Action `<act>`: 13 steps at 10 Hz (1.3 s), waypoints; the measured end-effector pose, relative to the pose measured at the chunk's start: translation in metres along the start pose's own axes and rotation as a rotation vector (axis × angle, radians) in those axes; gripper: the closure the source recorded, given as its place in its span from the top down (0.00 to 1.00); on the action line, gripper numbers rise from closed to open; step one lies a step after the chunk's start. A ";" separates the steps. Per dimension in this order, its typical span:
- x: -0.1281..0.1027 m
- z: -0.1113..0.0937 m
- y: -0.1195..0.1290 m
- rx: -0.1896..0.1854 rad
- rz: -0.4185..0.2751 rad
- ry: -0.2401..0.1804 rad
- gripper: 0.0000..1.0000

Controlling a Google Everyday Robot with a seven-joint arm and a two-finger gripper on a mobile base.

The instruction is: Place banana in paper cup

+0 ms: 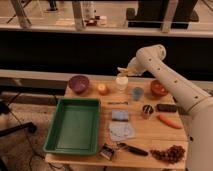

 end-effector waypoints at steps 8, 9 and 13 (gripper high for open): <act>-0.009 0.035 0.018 0.020 -0.044 -0.067 0.00; -0.010 0.038 0.018 0.023 -0.050 -0.074 0.00; -0.012 0.047 0.010 0.045 -0.066 -0.100 0.00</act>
